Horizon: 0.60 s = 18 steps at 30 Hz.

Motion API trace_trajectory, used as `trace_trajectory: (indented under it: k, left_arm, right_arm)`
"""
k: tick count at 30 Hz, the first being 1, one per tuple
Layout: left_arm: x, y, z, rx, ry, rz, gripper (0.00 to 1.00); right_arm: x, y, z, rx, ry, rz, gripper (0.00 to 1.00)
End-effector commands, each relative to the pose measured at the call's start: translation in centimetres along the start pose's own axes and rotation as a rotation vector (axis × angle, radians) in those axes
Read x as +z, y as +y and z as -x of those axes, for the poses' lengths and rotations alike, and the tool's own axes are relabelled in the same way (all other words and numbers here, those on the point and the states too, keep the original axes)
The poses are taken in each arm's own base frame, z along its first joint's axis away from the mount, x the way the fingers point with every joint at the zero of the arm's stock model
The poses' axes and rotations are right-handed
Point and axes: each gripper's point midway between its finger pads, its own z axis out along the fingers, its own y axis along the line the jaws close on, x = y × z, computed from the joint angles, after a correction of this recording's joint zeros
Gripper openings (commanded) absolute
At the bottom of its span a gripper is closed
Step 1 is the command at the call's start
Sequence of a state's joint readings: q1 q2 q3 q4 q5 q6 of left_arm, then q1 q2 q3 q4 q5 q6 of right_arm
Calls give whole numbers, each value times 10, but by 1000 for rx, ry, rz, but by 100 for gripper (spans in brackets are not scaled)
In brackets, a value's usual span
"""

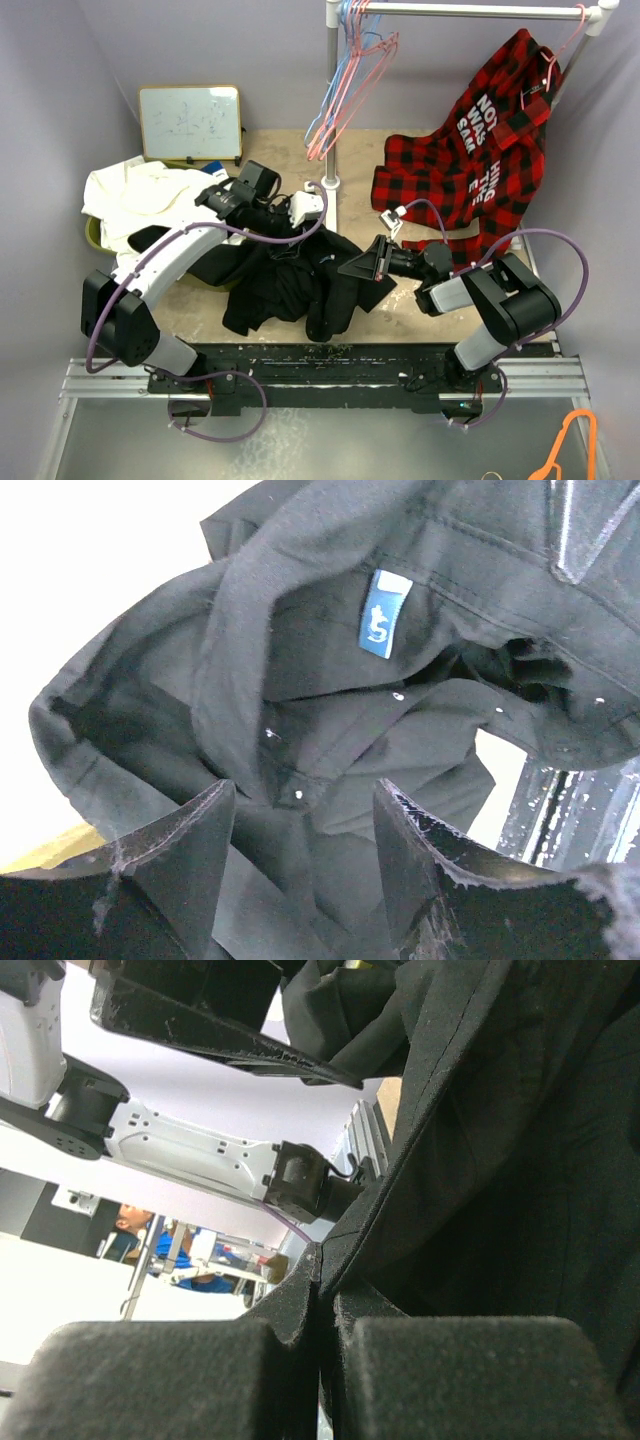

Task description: Place the shirt on the hanger

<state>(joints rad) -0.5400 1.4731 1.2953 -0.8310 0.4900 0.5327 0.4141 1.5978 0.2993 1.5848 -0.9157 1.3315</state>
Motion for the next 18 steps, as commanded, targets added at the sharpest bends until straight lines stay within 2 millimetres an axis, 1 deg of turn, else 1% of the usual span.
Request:
trace_trajectory:
  k: [1, 4, 5, 7, 8, 9, 12, 14, 16, 17, 18]
  left_arm:
    - [3, 13, 27, 58, -91, 34, 60]
    - [12, 18, 23, 54, -89, 41, 57]
    - [16, 19, 21, 45, -86, 41, 53]
    - [23, 21, 19, 33, -82, 35, 38]
    - [27, 20, 18, 27, -76, 27, 33]
    - [30, 19, 17, 24, -69, 21, 33]
    - [38, 12, 15, 28, -51, -5, 36]
    - [40, 7, 15, 41, -48, -15, 37]
    - [41, 6, 14, 48, -42, -10, 36]
    - [42, 7, 13, 47, -37, -6, 29]
    - [42, 10, 12, 43, -29, 14, 7]
  right_arm:
    - [-5, 54, 5, -286, -44, 202, 0]
    - [-7, 54, 3, -290, -45, 202, 0]
    - [-7, 54, 3, -292, -44, 203, 0]
    - [-7, 55, 3, -294, -43, 204, 0]
    - [-7, 55, 3, -296, -42, 205, 0]
    - [-6, 55, 3, -297, -39, 205, 0]
    - [-6, 56, 3, -302, -38, 208, 0]
    - [-6, 56, 4, -303, -37, 209, 0]
    - [-6, 55, 4, -304, -38, 209, 0]
    - [-6, 55, 4, -305, -38, 209, 0]
    - [-5, 55, 4, -306, -40, 207, 0]
